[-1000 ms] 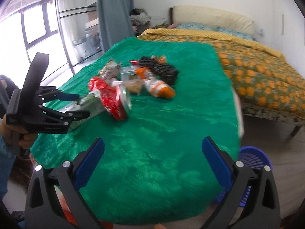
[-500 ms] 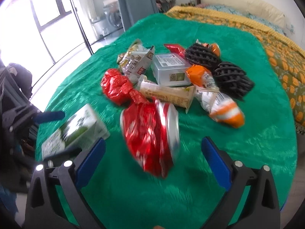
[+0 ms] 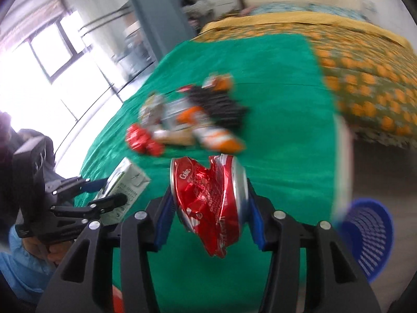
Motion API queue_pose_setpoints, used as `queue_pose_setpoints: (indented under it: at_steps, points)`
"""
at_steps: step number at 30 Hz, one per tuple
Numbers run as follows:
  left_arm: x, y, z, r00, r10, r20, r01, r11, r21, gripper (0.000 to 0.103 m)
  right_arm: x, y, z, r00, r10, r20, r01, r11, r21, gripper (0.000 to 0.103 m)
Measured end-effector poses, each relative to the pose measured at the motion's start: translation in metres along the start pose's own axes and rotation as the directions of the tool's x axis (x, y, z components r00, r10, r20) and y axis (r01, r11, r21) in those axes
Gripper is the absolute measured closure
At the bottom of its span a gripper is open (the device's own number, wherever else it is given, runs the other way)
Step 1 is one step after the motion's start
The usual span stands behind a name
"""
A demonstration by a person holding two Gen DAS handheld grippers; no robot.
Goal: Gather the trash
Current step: 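Carry carton and can to the blue wastebasket and open both grippers over it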
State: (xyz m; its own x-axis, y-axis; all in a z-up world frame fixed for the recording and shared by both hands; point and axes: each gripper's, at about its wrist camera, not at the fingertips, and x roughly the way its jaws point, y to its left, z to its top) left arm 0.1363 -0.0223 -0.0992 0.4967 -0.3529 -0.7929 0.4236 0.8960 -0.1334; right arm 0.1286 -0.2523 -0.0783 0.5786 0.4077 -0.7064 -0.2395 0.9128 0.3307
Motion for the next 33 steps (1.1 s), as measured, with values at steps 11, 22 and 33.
queue_pose_setpoints:
  at_steps: [11,22,33]
  points:
    - [0.064,-0.193,0.051,0.973,-0.220,-0.075,0.229,0.962,0.145,0.055,-0.072,-0.195,-0.026,0.937,-0.344,-0.060,0.349,0.909,0.227,0.055]
    - [0.190,-0.301,0.064,0.952,-0.233,-0.198,0.262,0.955,0.137,0.055,-0.059,-0.313,-0.070,0.926,-0.351,-0.140,0.375,0.817,0.439,0.053]
    - [0.222,-0.325,0.075,0.948,-0.305,-0.086,0.313,0.944,0.104,0.005,-0.105,-0.340,-0.072,0.911,-0.413,-0.017,0.357,0.765,0.537,0.022]
